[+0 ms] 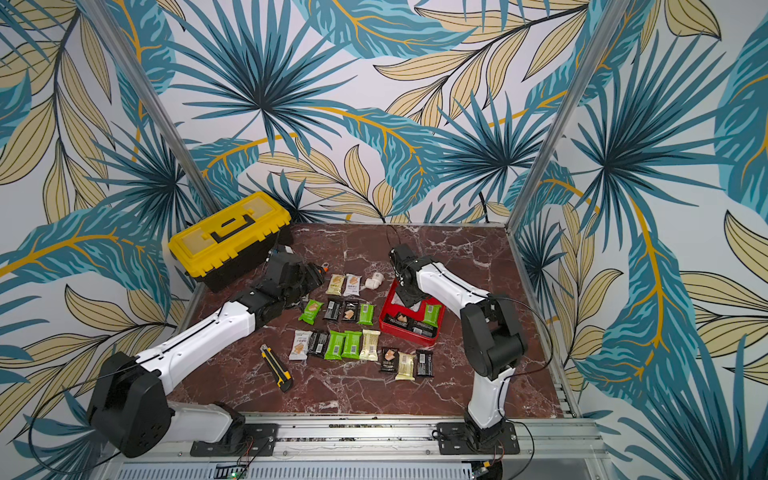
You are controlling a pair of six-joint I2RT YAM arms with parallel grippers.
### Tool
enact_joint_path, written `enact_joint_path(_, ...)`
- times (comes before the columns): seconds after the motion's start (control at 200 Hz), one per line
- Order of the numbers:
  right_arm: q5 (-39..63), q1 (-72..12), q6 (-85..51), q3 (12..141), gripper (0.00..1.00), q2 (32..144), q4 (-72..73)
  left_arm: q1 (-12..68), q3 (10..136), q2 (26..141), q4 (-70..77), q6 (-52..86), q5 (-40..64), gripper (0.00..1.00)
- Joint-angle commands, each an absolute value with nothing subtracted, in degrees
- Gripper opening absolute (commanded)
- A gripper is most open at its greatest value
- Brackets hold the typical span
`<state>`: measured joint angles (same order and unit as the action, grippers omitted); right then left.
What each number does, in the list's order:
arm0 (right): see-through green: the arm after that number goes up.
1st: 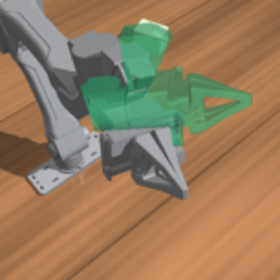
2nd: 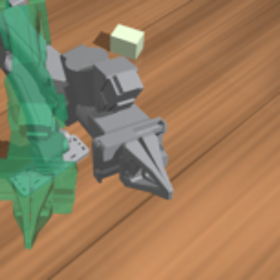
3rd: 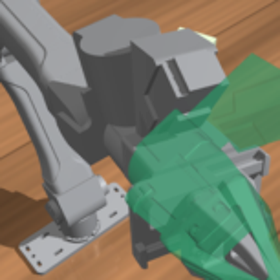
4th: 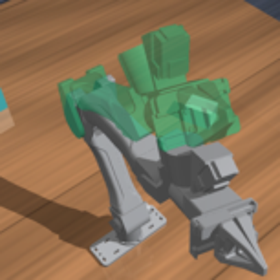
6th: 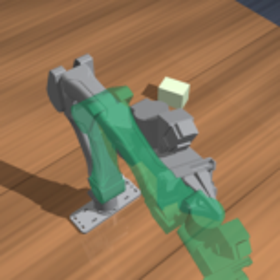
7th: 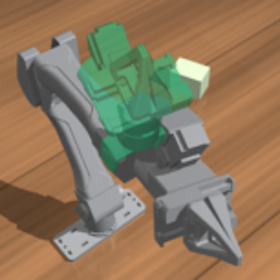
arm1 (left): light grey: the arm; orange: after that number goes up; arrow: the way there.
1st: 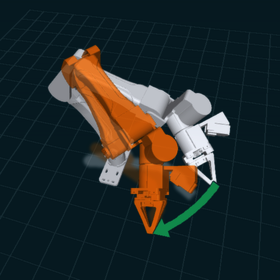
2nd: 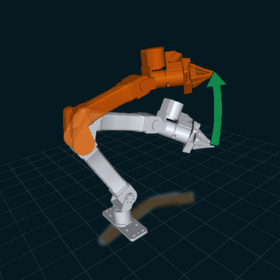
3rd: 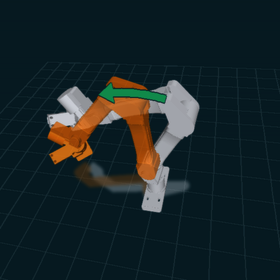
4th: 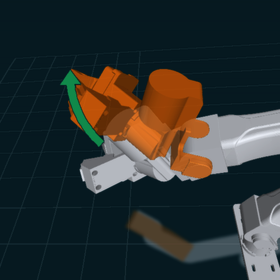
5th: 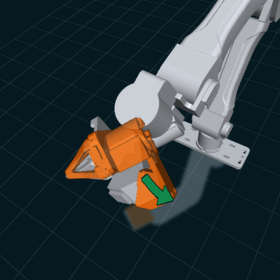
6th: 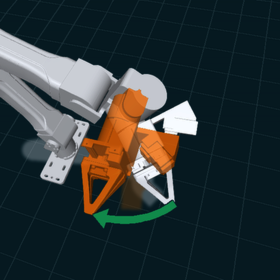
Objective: Take the cookies out of the storage box
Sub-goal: Pick up the cookie from the storage box.
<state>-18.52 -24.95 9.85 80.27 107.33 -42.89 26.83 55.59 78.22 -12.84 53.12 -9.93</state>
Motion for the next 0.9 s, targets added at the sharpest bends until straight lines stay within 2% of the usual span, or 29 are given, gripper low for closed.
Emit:
enact_joint_path(0.0, -23.99, -25.89, 13.81, 81.21, 0.47, 109.13, -42.57, 26.42, 52.61, 75.8, -10.35, 54.75, -12.0, 0.66)
enact_joint_path(0.891, -27.82, -26.26, 19.65, 82.7, 0.3, 116.09, -38.42, 26.37, 49.92, 72.2, -10.36, 56.52, -15.42, 0.66)
